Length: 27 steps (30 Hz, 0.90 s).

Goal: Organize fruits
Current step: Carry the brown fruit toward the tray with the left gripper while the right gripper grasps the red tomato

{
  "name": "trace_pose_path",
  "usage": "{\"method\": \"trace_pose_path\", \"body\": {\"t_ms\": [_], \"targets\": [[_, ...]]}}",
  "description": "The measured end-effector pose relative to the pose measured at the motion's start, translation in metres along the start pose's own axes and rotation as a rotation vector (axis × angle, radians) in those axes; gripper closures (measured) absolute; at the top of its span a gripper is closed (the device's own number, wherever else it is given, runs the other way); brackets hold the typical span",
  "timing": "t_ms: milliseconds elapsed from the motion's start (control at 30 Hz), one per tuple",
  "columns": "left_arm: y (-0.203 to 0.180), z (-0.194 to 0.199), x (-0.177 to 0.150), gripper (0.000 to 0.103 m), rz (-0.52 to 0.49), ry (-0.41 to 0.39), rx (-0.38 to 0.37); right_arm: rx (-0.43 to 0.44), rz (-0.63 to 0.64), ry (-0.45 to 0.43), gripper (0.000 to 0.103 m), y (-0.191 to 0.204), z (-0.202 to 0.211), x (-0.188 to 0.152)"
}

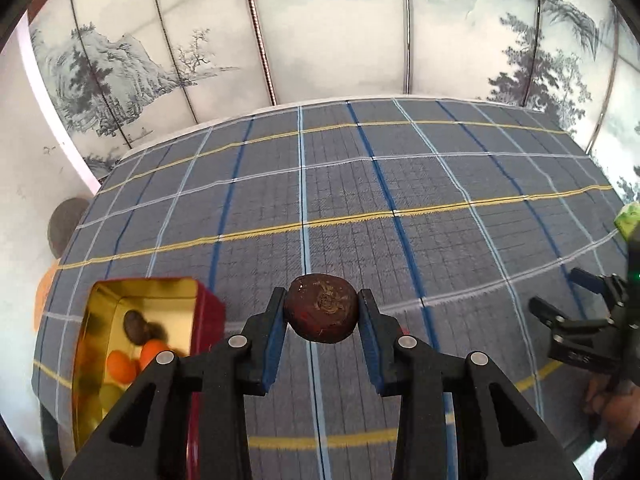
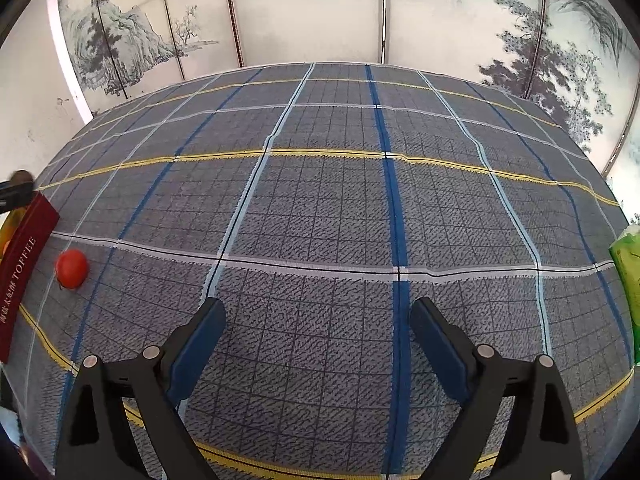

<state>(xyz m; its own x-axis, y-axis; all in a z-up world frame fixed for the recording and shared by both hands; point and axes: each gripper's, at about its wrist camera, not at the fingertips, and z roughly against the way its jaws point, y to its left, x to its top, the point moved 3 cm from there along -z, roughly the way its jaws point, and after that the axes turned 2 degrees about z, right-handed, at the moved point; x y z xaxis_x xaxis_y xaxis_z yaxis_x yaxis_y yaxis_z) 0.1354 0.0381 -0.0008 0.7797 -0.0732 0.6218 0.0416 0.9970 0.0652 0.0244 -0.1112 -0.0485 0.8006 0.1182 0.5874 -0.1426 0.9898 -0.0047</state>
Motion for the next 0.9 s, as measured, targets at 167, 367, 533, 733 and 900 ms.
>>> {"method": "trace_pose_path", "body": {"t_ms": [167,367,533,733,900], "targets": [[0.009,0.024,-0.012,0.067,0.004,-0.02,0.023,-0.021,0.012,0.008,0.009,0.001,-0.001,-0.001],[0.022,0.044,-0.027,0.067,0.004,-0.043,0.057,-0.041,0.021,0.016,0.008,0.003,-0.003,-0.001],[0.034,0.059,-0.037,0.067,0.013,-0.058,0.076,-0.047,0.026,0.018,0.007,0.004,-0.003,-0.002],[0.047,0.072,-0.049,0.067,0.026,-0.069,0.089,-0.049,0.021,0.021,0.005,0.003,-0.004,-0.003],[0.06,0.081,-0.059,0.067,0.036,-0.078,0.104,-0.058,0.016,0.027,0.005,0.003,-0.004,-0.002]]}}
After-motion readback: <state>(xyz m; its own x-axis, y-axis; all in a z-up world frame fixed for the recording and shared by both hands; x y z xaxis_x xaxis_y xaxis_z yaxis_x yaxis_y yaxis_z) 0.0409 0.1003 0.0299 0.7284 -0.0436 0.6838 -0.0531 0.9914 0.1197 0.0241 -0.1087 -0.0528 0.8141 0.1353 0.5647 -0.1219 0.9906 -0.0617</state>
